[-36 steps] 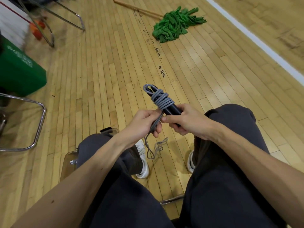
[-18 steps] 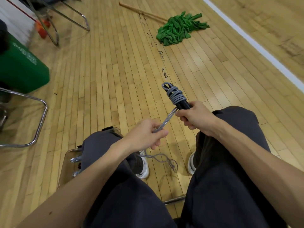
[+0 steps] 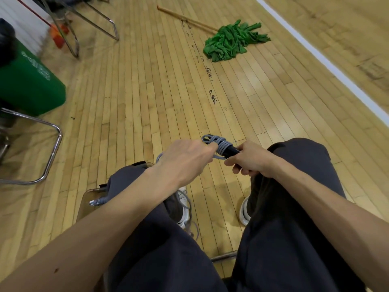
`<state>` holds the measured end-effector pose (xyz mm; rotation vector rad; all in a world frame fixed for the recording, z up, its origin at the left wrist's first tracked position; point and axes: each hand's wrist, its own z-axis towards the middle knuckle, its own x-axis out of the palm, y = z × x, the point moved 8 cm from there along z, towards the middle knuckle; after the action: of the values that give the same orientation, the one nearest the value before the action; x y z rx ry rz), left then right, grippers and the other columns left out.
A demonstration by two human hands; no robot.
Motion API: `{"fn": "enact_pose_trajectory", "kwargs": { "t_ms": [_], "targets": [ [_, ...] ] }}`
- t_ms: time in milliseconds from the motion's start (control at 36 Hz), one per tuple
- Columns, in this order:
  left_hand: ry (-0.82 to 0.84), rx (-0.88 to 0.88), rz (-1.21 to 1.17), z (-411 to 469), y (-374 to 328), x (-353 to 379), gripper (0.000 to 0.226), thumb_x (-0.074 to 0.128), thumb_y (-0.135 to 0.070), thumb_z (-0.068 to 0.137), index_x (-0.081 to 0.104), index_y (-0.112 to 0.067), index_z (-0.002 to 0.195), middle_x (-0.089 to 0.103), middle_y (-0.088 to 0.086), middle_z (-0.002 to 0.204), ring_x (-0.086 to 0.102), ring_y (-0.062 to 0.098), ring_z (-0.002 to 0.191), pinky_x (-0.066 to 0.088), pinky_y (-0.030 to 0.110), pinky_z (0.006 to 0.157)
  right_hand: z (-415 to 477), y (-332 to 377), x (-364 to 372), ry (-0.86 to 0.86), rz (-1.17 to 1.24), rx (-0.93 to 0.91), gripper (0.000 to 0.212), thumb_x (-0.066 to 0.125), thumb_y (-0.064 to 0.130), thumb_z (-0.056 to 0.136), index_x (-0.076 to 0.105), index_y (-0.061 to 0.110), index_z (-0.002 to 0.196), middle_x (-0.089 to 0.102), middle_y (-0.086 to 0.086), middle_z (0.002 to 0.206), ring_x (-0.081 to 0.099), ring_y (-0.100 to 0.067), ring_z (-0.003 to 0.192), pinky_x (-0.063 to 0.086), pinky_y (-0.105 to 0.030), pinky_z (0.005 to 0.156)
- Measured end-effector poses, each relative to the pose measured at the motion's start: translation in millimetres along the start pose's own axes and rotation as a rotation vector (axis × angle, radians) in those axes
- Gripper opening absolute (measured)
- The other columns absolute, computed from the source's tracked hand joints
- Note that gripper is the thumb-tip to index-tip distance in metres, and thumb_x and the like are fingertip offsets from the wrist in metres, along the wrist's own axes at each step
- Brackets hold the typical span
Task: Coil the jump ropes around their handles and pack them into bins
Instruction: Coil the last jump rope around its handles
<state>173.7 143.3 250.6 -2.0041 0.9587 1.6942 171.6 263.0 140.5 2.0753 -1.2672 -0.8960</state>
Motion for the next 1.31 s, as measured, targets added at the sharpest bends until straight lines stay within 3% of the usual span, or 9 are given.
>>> {"fn": "enact_pose_trajectory", "kwargs": {
  "t_ms": [56, 222, 472, 667, 833, 972, 1139, 1222, 1306],
  "targets": [
    [0.008, 0.054, 0.05, 2, 0, -2, 0.016, 0.045, -0.033, 0.107, 0.049, -0.019, 0.113, 0.053, -0.003, 0.084, 0.053, 0.019, 0.069, 0.038, 0.029, 0.057, -1, -2, 5, 0.057, -0.024, 0.037, 0.025, 0.07, 0.014, 0.091, 0.057, 0.008, 0.113, 0.063, -0.002, 0.066, 0.046, -0.008, 0.045, 0.037, -0.019, 0.042],
    [0.035, 0.197, 0.076, 12, -6, -5, 0.026, 0.051, -0.038, 0.102, 0.058, -0.018, 0.116, 0.056, -0.004, 0.093, 0.056, 0.015, 0.077, 0.044, 0.025, 0.063, -4, -4, 17, 0.171, -0.144, 0.084, 0.026, 0.072, 0.014, 0.088, 0.058, 0.005, 0.108, 0.066, -0.003, 0.062, 0.046, -0.01, 0.043, 0.035, -0.019, 0.04],
    [0.123, 0.293, -0.034, 23, -9, 0, 0.036, 0.051, -0.048, 0.096, 0.068, -0.021, 0.11, 0.053, -0.01, 0.094, 0.048, 0.008, 0.081, 0.03, 0.017, 0.056, -13, -13, 36, 0.355, -0.352, 0.115, 0.021, 0.072, 0.018, 0.09, 0.064, 0.003, 0.102, 0.069, -0.005, 0.067, 0.043, -0.01, 0.041, 0.032, -0.019, 0.038],
    [0.24, 0.322, -0.087, 39, -14, 8, 0.034, 0.054, -0.053, 0.094, 0.071, -0.026, 0.106, 0.063, -0.01, 0.092, 0.056, 0.012, 0.088, 0.041, 0.027, 0.062, -20, -14, 47, 0.488, -0.461, 0.069, 0.014, 0.07, 0.019, 0.091, 0.064, 0.007, 0.094, 0.069, -0.006, 0.068, 0.041, -0.01, 0.042, 0.031, -0.021, 0.04],
    [0.223, 0.333, -0.103, 52, -15, 12, 0.042, 0.063, -0.061, 0.084, 0.073, -0.022, 0.095, 0.069, -0.007, 0.087, 0.061, 0.015, 0.084, 0.049, 0.031, 0.063, -28, -12, 57, 0.613, -0.487, -0.002, 0.012, 0.069, 0.018, 0.092, 0.062, 0.009, 0.09, 0.068, -0.006, 0.068, 0.04, -0.01, 0.042, 0.03, -0.022, 0.042],
    [0.195, 0.334, -0.05, 60, -12, 15, 0.051, 0.064, -0.067, 0.076, 0.07, -0.018, 0.089, 0.065, -0.006, 0.078, 0.056, 0.013, 0.074, 0.036, 0.023, 0.051, -28, -13, 55, 0.619, -0.488, -0.02, 0.012, 0.069, 0.017, 0.092, 0.06, 0.01, 0.088, 0.067, -0.005, 0.064, 0.042, -0.011, 0.042, 0.032, -0.022, 0.043],
    [0.249, 0.324, -0.064, 64, -11, 36, 0.055, 0.061, -0.068, 0.078, 0.071, -0.015, 0.089, 0.063, -0.004, 0.073, 0.058, 0.015, 0.075, 0.034, 0.023, 0.051, -18, -17, 37, 0.364, -0.835, -0.048, 0.022, 0.07, 0.023, 0.091, 0.066, 0.007, 0.105, 0.071, -0.004, 0.077, 0.056, -0.012, 0.054, 0.044, -0.021, 0.052],
    [0.261, 0.322, -0.077, 70, -17, 41, 0.054, 0.06, -0.07, 0.077, 0.072, -0.019, 0.09, 0.061, -0.007, 0.072, 0.055, 0.014, 0.074, 0.032, 0.023, 0.05, -21, -22, 43, 0.485, -0.756, -0.025, 0.022, 0.071, 0.02, 0.091, 0.067, 0.003, 0.103, 0.07, -0.006, 0.073, 0.05, -0.012, 0.048, 0.042, -0.022, 0.05],
    [0.305, 0.288, -0.151, 75, -17, 45, 0.05, 0.063, -0.07, 0.074, 0.072, -0.022, 0.087, 0.062, -0.011, 0.072, 0.054, 0.008, 0.069, 0.031, 0.021, 0.049, -27, -18, 46, 0.612, -0.614, -0.067, 0.011, 0.071, 0.017, 0.09, 0.065, 0.008, 0.087, 0.067, -0.006, 0.066, 0.046, -0.013, 0.046, 0.039, -0.025, 0.051]
  ]
}}
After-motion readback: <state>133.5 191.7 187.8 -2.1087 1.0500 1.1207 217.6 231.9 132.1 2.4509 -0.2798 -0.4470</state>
